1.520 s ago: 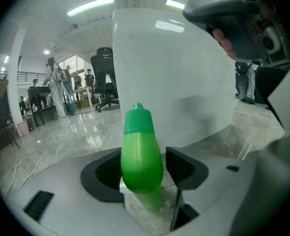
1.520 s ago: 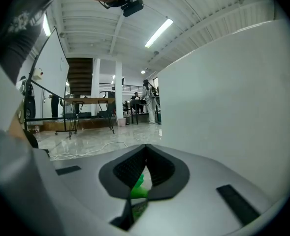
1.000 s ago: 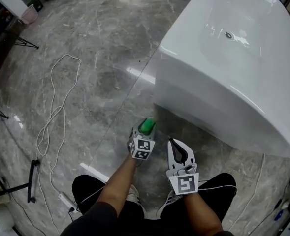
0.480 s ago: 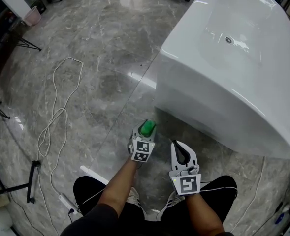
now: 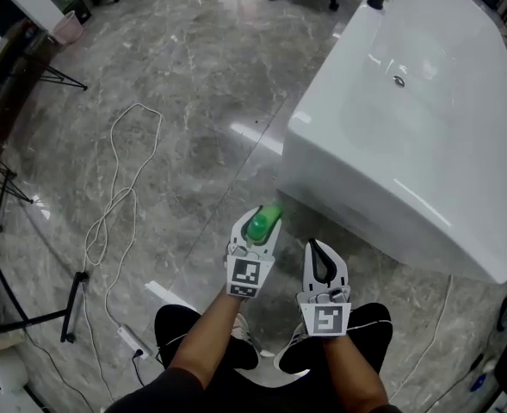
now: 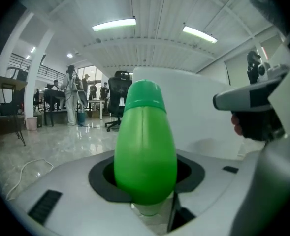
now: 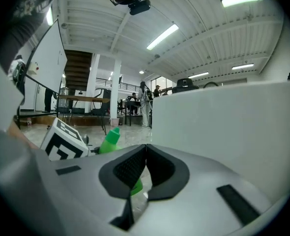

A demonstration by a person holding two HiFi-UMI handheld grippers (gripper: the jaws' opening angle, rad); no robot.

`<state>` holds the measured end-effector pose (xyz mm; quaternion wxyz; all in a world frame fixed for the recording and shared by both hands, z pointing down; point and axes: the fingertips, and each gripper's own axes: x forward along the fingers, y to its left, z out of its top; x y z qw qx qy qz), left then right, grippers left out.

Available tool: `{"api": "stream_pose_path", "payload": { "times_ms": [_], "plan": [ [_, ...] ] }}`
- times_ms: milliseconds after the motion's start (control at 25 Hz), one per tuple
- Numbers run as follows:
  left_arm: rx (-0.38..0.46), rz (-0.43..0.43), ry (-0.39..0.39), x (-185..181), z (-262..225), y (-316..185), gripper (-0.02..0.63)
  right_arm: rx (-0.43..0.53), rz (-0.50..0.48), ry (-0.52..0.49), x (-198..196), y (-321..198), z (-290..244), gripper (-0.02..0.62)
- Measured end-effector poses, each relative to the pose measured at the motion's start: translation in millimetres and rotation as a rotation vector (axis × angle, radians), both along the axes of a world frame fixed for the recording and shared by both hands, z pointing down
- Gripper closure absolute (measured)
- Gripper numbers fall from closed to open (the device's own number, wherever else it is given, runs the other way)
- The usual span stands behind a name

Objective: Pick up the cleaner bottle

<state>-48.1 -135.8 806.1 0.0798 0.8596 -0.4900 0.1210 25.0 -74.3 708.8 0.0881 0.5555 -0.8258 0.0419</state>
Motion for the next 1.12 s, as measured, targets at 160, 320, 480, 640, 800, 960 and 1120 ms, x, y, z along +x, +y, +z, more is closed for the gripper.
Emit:
{"api": "stream_pose_path", "payload": {
  "times_ms": [160,320,480,640,800,960,1120],
  "plan": [
    [0.053,-0.013,0.052,-6.7,-126.5,14.6,0.420,-0.005,0.003,0.006,-5.0,9.5,-90.6,0.577],
    [0.089,-0.026,0.072,-14.7,-255.0,27.1,0.420,-0.006,0.001,-0.011,-4.7,16.6,-194.6,0.577],
    [0.095,-0.014,0.048,-13.7,-373.8,43.2,0.420,-0.014,0.022,-0.019,6.4,25.8,-299.4,0.577],
    [0.054,-0.044,0.079,0.1,-463.2,57.2,0.420,-0.097,0.080,-0.049,41.0,30.2,-395.2,0.577],
    [0.023,-0.023,0.113,36.5,-541.9,68.9,0.420,-0.083,0.121,-0.076,86.0,43.3,-471.9,0.577],
    [0.013,0.018,0.144,68.0,-595.7,103.8,0.420,-0.041,0.154,-0.063,128.1,83.7,-507.8,0.577],
    [0.063,0.078,0.137,100.2,-628.5,122.8,0.420,0.010,0.216,-0.055,171.7,109.2,-532.1,0.577]
  ]
}}
